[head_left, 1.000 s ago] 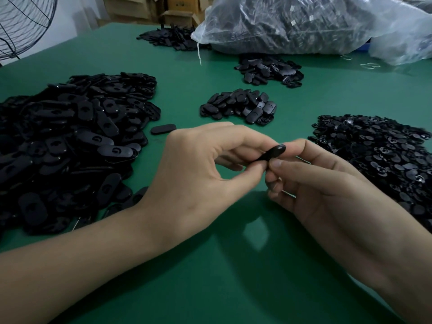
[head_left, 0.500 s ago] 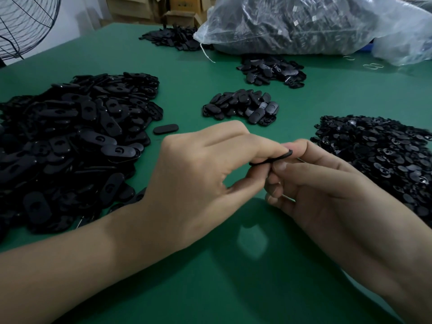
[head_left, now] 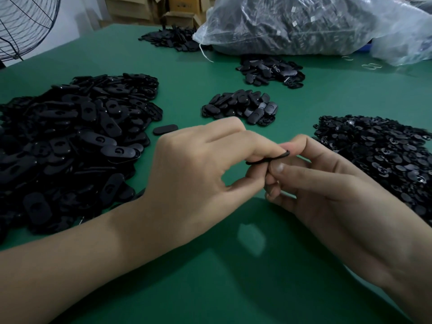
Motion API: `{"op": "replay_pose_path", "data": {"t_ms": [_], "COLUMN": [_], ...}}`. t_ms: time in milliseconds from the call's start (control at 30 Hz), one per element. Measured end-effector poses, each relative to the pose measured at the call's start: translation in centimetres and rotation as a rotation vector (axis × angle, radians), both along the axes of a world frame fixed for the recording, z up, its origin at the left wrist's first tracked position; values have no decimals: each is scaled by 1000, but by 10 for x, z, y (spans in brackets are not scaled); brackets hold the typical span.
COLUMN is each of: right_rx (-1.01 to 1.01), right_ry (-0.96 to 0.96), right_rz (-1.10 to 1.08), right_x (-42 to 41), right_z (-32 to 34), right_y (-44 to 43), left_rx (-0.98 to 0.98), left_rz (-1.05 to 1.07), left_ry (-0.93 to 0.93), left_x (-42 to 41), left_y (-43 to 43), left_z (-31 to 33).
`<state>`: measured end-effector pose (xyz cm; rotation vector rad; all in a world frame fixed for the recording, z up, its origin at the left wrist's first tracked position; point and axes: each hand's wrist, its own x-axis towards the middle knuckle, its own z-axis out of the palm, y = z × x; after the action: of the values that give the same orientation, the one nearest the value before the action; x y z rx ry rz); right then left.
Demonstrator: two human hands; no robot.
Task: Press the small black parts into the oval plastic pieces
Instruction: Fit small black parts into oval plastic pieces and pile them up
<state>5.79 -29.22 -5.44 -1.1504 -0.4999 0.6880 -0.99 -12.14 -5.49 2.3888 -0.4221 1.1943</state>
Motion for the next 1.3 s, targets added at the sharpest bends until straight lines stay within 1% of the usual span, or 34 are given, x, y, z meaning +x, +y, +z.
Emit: {"op": "replay_pose_path", "data": {"t_ms": [67, 167, 267, 433, 500, 567, 700, 733, 800, 933, 1033, 1200, 1300], "right_rx": [-17, -71, -109, -274, -330, -361, -340, -332, -319, -343, -379, -430, -431], "right_ry": [-63, -158, -217, -416, -466, -471, -401, -387, -376, -411, -445, -534, -556], "right_rz": [-33, -95, -173, -283, -306, -319, -321, -314, -304, -356, -400, -388, -395], "right_x": [-1, -2, -2, 3, 6, 8, 11, 12, 13, 17, 20, 22, 25], "right_z": [1, 1, -1, -3, -3, -4, -4, -4, -3, -3, -7, -10, -9], "right_y": [1, 1, 3, 2, 1, 1, -1, -2, -3, -4, -4, -5, -8], "left_rx": [-68, -117, -221, -549, -623, -590, -286, -246, -238, -76, -45, -116, -116], "left_rz": [-15, -36, -56, -168, -204, -217, -250, -244, -236, -95, 34, 191, 285], "left_ry": [42, 87, 172, 474, 556, 605, 623, 613, 626, 592, 623, 659, 728], "left_x": [1, 5, 7, 13, 14, 15, 17, 19, 22, 41, 78, 155, 186], "left_y": [5, 6, 6, 9, 10, 10, 16, 17, 18, 30, 44, 56, 57], "left_z": [-1, -4, -5, -8, -9, -7, 5, 8, 14, 22, 27, 21, 12]}}
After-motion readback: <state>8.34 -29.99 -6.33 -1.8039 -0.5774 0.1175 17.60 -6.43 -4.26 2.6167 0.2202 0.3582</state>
